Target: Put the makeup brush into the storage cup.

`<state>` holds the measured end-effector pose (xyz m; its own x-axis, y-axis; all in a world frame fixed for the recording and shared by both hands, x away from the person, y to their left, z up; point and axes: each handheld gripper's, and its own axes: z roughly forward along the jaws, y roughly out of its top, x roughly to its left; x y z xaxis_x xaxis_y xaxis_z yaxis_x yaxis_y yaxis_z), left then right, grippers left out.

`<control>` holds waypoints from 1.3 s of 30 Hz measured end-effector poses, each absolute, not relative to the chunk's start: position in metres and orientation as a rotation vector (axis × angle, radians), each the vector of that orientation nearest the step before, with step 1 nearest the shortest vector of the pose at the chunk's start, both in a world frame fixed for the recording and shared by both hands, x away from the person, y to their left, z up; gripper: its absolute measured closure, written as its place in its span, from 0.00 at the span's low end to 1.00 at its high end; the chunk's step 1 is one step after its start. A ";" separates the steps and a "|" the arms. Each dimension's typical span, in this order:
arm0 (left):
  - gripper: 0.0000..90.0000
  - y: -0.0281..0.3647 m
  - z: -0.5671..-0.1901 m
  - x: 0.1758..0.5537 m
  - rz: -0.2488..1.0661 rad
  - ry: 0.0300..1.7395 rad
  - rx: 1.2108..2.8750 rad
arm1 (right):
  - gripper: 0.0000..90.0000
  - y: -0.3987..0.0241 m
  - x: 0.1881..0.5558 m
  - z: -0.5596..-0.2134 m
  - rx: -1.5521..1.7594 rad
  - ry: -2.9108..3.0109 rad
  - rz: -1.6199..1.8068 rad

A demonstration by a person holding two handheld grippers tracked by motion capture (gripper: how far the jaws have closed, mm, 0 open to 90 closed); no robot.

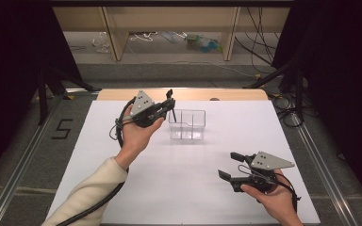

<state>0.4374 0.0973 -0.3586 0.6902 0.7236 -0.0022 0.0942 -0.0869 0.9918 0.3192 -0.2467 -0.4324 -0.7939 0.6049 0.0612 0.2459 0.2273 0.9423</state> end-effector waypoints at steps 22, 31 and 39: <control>0.95 0.096 -0.361 0.443 0.602 0.678 1.595 | 0.25 -0.247 0.318 -0.432 0.799 2.196 1.566; 0.95 0.095 -0.360 0.445 0.607 0.675 1.590 | 0.26 -0.247 0.318 -0.432 0.797 2.198 1.563; 0.95 0.095 -0.361 0.448 0.614 0.674 1.594 | 0.26 -0.247 0.318 -0.432 0.797 2.197 1.563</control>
